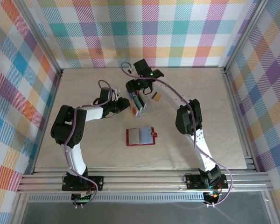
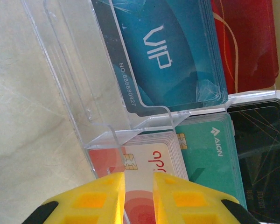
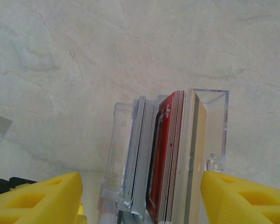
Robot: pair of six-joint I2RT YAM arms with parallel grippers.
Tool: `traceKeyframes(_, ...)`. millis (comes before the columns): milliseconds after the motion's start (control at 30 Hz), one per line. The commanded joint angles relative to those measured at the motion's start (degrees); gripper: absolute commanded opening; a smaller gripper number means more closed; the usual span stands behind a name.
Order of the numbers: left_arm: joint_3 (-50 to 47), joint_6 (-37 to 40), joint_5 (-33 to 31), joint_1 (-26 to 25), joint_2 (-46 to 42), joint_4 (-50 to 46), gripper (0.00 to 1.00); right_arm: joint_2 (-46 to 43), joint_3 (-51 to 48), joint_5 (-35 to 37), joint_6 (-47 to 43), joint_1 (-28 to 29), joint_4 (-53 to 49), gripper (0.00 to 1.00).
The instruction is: Put the credit cards into the card holder
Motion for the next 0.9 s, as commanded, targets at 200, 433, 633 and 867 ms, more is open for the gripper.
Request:
traceKeyframes(200,2.5,-0.5,2.1,0.6,1.5,1.0,0.23,1.8,2.9,-3.8,-1.4,-0.4,-4.3,0.66)
traceKeyframes(433,2.9,-0.4,2.1,0.7,1.6,0.7,0.23,2.6,5.3,-8.4,-1.6,-0.7,-6.2,0.63)
traceKeyframes(633,3.2,-0.6,2.5,0.7,2.2,0.8,0.22,2.2,5.6,-8.9,-1.1,-1.2,-6.7,0.57)
traceKeyframes(867,3.1,-0.6,2.7,0.9,2.2,0.9,0.22,2.7,6.3,-8.1,-0.7,-1.5,-7.1,0.46)
